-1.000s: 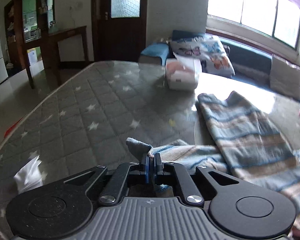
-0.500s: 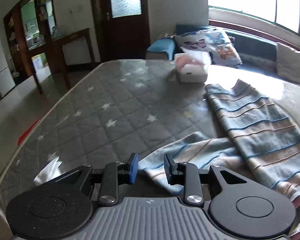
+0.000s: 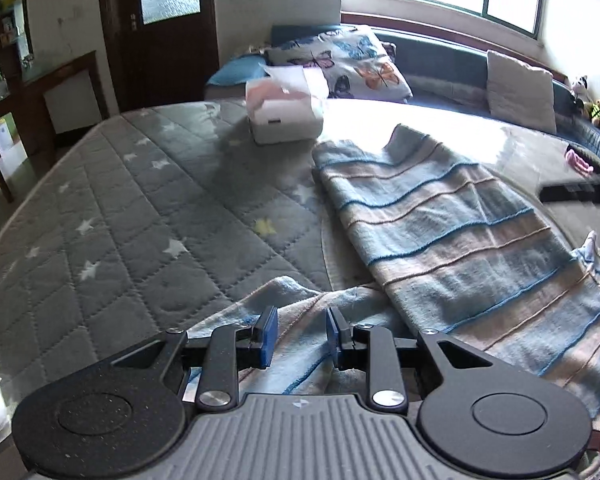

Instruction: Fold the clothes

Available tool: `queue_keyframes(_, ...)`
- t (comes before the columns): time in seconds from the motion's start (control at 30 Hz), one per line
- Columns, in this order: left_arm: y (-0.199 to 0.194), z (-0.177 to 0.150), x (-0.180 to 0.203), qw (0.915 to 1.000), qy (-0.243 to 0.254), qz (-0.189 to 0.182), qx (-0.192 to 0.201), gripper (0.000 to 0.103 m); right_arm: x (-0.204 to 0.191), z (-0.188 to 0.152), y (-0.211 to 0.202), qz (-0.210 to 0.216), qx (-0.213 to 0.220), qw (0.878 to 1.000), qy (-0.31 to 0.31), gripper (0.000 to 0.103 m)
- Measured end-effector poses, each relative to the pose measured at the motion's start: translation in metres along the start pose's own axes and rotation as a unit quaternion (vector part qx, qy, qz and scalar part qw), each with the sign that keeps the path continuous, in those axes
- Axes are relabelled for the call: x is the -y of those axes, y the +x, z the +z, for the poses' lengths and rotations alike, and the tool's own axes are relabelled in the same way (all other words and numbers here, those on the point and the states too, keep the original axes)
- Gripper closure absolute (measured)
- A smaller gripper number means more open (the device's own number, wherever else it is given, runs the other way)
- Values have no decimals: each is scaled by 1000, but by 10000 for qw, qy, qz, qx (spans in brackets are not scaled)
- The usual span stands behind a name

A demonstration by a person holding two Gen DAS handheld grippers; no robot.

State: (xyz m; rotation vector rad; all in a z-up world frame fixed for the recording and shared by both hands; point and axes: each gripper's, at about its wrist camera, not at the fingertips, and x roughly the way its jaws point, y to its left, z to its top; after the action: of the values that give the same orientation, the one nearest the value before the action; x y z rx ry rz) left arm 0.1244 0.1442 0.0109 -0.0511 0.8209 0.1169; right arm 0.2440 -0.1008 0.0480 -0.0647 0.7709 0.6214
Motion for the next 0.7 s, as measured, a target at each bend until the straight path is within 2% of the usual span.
queue_keyframes(0.17,8,-4,-4,9999,-11,-73,-76,74,-4,30,40,345,-8,9994,43,65)
queue_keyframes(0.23,9,-5,-5,9999,-10,-92,-69,74,-8,40,55,395,20,9992,-3,59)
queue_keyframes(0.4,9,-6,-6,9999,0,-122,-55,74,-15,55,89,391,-85,9992,-56,58)
queue_keyframes(0.47,9,-6,-7,9999,-10,-133,-52,74,-17,58,100,352,-157,9992,-75,69)
queue_keyframes(0.5,9,-6,-8,9999,-13,-139,-49,74,-18,58,104,324,-191,9993,-87,88)
queue_keyframes(0.53,9,-6,-8,9999,-7,-141,-44,74,-18,59,107,295,-225,9993,-98,96)
queue_keyframes(0.6,9,-6,-8,9999,-1,-142,-35,74,-18,57,98,221,-131,9996,-139,99)
queue_keyframes(0.7,9,-7,-8,9999,-4,-139,-23,74,-17,55,73,-129,108,9994,-290,99)
